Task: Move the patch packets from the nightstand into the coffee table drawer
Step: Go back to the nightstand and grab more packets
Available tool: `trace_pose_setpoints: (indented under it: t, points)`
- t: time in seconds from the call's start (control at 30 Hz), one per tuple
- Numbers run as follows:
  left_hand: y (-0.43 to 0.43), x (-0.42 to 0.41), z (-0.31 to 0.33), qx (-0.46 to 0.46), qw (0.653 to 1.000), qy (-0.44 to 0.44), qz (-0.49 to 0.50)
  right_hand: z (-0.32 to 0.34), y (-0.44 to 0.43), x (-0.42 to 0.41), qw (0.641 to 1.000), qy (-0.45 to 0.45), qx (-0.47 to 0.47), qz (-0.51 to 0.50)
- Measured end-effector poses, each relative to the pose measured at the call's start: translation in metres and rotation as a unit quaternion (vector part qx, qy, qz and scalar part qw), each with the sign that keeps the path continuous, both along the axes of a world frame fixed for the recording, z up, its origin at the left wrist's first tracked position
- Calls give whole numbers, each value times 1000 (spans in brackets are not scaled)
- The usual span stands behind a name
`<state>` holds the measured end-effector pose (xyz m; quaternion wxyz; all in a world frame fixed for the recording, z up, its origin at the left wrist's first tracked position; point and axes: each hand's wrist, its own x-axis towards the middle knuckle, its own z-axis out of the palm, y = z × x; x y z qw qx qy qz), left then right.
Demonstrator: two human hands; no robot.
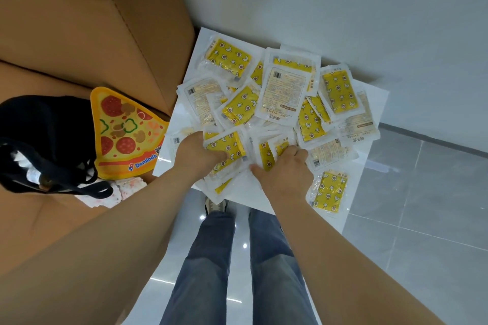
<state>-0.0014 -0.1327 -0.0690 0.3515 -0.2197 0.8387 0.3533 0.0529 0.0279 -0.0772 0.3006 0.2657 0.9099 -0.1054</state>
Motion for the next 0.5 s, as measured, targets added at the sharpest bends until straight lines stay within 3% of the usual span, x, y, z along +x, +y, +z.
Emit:
trace_pose_setpoints:
  t: [0.3, 0.5]
  points:
    - [-14, 12, 12, -10, 999, -13, 32, 0, 5, -1, 1000, 3, -3, 21]
    - [-19, 22, 35, 15, 998, -8, 66, 24, 23, 4, 998, 29, -62, -12]
